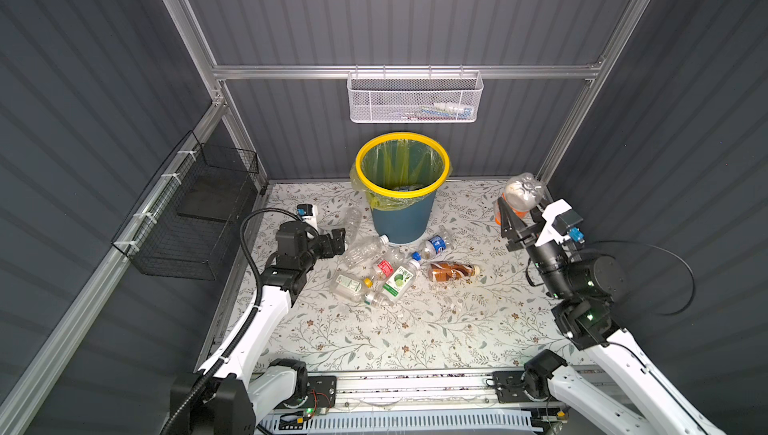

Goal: Throw the plastic bottles in the bin

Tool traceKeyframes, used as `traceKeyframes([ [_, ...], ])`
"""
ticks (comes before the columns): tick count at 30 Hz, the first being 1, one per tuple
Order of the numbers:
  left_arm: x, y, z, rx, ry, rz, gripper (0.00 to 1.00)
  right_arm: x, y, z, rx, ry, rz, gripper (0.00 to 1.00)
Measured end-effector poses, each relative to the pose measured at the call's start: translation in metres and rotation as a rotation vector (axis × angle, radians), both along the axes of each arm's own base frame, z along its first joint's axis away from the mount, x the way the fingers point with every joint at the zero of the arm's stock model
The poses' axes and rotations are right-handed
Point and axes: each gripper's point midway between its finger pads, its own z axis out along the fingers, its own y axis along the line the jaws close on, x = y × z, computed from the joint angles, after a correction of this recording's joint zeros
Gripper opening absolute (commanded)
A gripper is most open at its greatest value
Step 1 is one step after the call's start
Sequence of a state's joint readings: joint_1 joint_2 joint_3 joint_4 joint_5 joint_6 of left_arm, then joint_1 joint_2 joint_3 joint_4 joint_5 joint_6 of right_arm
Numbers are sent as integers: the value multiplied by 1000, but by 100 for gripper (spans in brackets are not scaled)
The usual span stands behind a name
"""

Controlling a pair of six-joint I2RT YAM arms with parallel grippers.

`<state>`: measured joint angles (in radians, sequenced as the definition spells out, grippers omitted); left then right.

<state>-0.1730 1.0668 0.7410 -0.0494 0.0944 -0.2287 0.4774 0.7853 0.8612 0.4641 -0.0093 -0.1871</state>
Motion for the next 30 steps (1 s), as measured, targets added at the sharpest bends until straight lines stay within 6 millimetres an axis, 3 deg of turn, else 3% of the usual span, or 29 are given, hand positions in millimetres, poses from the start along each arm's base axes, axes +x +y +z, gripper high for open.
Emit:
traceKeyframes([
  [4, -12, -3, 11, 50, -31, -56, 92, 59, 39, 54, -14, 14, 92, 56],
  [6, -17, -6, 12, 96, -25, -93, 91, 99, 64, 67, -39, 58, 140, 60],
  [7, -18, -7, 11, 121, -19, -111, 91, 123, 78, 68, -56, 101, 160, 68],
  [9, -22, -11, 10, 165, -6, -148, 91, 166, 102, 55, -87, 203, 185, 83],
  [12, -30, -21, 7, 230, 5, -209, 93, 200, 117, -7, -128, 402, 187, 96],
  [14, -36, -29, 1, 272, 14, -258, 93, 205, 114, -51, -147, 537, 176, 99],
  [17, -46, -40, -7, 330, 26, -330, 94, 202, 99, -76, -140, 631, 154, 99],
  [20, -54, -46, -15, 381, 41, -400, 94, 187, 71, -79, -113, 655, 114, 99],
  [26, -67, -55, -32, 494, 94, -543, 97, 150, 13, -67, -35, 613, 30, 99],
  [30, -83, -63, -48, 598, 142, -687, 98, 134, -10, -92, -5, 644, -8, 99],
])
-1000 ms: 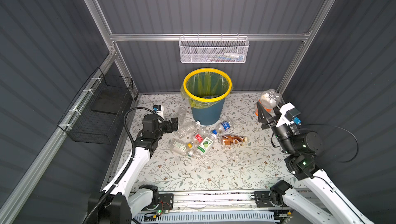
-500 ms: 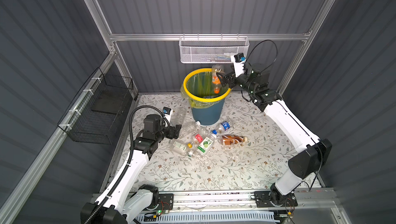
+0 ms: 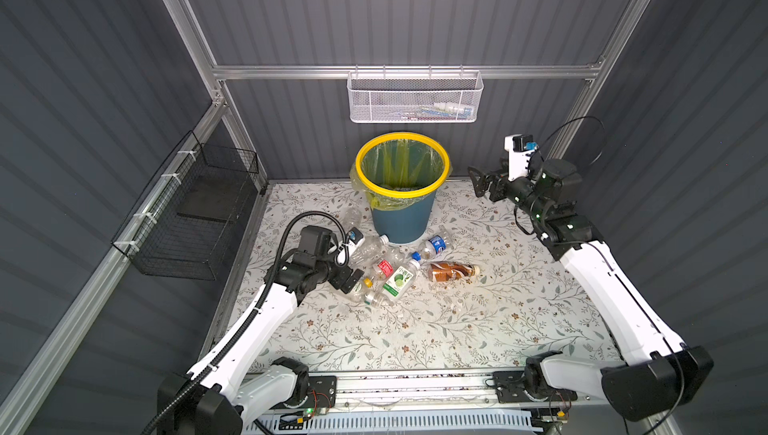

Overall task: Throw the plastic bottles in the bin
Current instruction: 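Grasp the clear green-label bottle with the left gripper while the right arm withdraws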

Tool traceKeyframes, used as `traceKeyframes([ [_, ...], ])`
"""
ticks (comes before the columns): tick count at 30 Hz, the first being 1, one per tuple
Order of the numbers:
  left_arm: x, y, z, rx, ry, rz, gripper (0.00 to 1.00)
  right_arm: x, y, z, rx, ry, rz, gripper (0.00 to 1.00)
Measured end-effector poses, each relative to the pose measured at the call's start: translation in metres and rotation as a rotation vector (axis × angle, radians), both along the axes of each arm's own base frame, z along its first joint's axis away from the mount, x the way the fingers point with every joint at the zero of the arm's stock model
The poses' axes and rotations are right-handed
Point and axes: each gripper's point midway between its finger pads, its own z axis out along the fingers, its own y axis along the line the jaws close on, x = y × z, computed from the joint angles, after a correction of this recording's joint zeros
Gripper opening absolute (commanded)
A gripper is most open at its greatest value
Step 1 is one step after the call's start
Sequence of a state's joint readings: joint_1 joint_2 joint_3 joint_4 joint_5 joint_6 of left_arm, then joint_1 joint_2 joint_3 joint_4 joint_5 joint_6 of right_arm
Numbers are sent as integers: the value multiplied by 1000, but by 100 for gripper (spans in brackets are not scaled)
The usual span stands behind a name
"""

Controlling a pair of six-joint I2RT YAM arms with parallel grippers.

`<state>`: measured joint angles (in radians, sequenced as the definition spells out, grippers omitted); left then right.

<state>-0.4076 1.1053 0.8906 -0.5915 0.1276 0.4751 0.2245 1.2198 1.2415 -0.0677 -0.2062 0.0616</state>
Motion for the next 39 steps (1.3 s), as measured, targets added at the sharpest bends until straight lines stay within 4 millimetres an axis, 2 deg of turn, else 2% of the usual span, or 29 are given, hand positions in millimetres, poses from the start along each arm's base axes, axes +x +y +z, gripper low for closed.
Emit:
traceKeyframes([
  [7, -3, 2, -29, 214, 91, -155, 99, -11, -23, -75, 28, 149, -44, 99],
  [12, -1, 8, -56, 339, 139, -222, 99, -24, -33, -104, 65, 195, -57, 99],
  [18, -2, 9, -84, 405, 213, -274, 97, -26, -37, -118, 101, 211, -59, 99],
  [26, -7, 8, -97, 429, 236, -303, 97, -22, -36, -124, 129, 219, -54, 99],
  [32, -14, 9, -115, 452, 283, -321, 94, -15, -34, -132, 142, 231, -50, 99],
  [36, -16, 7, -121, 459, 301, -330, 88, -13, -34, -144, 146, 261, -53, 98],
  [39, -17, 6, -122, 459, 302, -336, 78, -13, -34, -147, 151, 267, -55, 98],
])
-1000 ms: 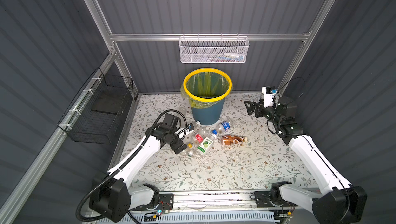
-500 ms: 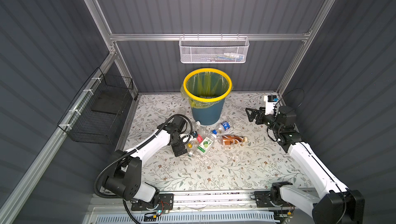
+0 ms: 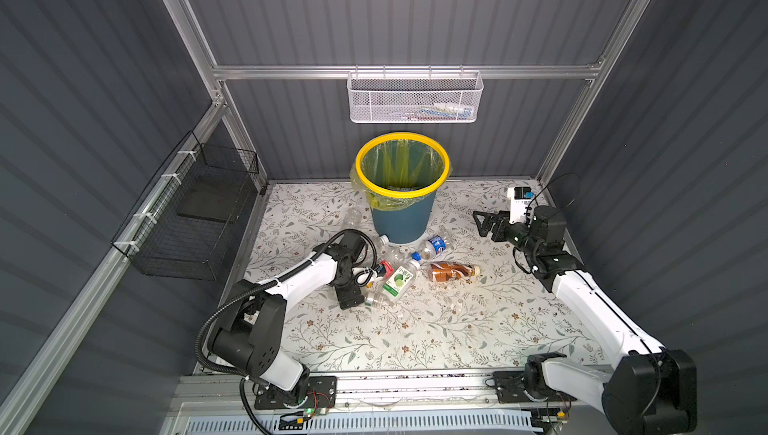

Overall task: Throw the plastic bottles in the bin
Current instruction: 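Grasp the clear green-label bottle with the left gripper while the right arm withdraws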

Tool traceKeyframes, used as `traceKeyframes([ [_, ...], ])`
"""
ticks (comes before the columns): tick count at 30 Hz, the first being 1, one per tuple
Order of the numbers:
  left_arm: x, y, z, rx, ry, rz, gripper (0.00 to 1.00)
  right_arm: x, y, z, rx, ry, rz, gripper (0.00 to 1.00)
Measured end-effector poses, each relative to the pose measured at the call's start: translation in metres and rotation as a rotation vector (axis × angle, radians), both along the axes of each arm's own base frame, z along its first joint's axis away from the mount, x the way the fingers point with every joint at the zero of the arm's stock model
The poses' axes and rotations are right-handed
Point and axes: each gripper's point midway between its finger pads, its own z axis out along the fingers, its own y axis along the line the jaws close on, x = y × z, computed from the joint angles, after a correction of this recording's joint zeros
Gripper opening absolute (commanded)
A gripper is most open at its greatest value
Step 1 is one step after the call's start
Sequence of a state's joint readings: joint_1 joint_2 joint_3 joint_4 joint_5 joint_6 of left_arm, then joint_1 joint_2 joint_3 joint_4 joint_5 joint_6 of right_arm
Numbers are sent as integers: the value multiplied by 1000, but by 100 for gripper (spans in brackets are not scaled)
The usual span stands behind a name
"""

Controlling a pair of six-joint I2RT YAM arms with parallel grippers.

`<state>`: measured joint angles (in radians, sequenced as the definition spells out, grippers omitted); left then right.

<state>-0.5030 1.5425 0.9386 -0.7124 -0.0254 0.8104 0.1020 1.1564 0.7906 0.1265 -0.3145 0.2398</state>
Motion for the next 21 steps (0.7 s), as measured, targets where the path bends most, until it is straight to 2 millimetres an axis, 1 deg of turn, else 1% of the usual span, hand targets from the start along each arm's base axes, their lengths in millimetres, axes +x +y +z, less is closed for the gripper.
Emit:
traceKeyframes([
  [3, -7, -2, -5, -5, 19, -11, 67, 0, -2, -1, 0, 1, -5, 98],
  [4, -12, -3, -7, -5, 27, -19, 65, 0, -2, -1, -1, 1, -9, 98],
  [7, -22, -3, -10, -5, 40, -33, 64, 0, -5, 0, -2, -3, -17, 98],
  [9, -26, -3, -8, -11, 36, -38, 65, 0, -6, 2, 0, -7, -23, 98],
  [14, -29, -2, 6, -38, -5, -41, 64, 0, -6, 4, 11, -9, -27, 98],
  [21, -28, -4, 34, -100, -96, -29, 63, 0, -6, 4, 41, 2, -37, 97],
])
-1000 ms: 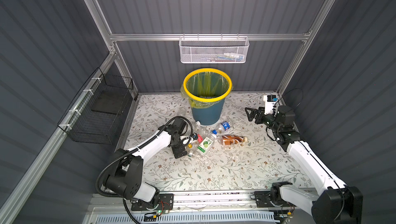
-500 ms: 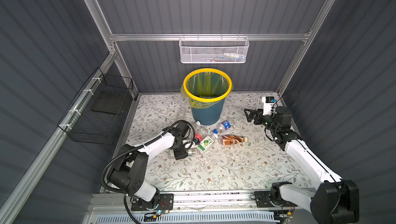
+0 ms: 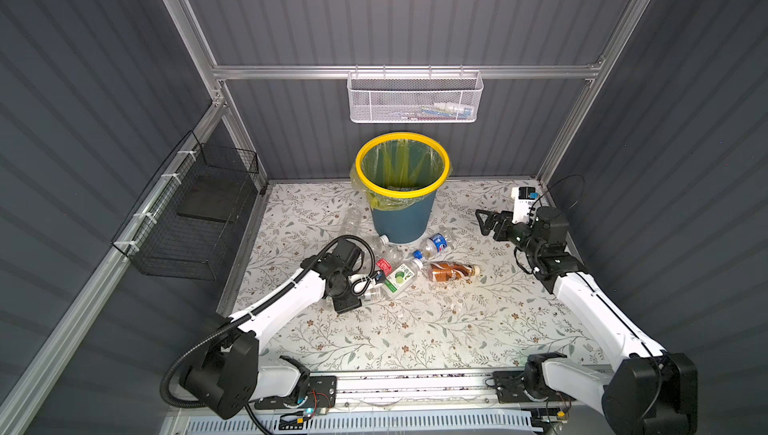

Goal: Throw the plastic bottles in the bin

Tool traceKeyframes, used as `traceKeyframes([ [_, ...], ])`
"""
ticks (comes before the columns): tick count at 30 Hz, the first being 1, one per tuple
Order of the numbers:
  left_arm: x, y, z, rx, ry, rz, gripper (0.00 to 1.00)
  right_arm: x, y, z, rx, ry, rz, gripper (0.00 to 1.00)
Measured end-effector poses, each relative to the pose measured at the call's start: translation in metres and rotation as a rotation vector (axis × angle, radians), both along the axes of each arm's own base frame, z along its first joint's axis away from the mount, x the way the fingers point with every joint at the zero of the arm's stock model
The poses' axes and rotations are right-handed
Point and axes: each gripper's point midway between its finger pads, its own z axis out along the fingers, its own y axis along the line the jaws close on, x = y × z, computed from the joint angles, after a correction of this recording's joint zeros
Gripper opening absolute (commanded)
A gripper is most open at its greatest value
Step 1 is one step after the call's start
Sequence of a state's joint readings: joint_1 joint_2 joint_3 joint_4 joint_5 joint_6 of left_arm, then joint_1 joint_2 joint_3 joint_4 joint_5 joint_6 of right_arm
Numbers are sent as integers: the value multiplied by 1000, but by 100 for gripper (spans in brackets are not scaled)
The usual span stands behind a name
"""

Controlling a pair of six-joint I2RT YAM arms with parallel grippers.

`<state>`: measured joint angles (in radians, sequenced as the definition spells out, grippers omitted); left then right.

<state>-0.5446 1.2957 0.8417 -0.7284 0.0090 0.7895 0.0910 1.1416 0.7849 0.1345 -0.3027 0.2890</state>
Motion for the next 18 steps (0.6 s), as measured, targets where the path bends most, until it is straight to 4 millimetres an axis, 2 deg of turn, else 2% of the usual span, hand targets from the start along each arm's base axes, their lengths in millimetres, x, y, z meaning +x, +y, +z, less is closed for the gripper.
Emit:
traceKeyframes([
  [6, 5, -7, 34, -129, -134, 52, 64, -1, 0, -3, 15, 20, -5, 97],
  [13, 24, -19, 101, -394, -396, 159, 64, -8, 0, -20, 31, 107, -13, 96],
  [18, 31, -21, 140, -571, -542, 229, 64, -9, 0, -23, 60, 134, -22, 95],
])
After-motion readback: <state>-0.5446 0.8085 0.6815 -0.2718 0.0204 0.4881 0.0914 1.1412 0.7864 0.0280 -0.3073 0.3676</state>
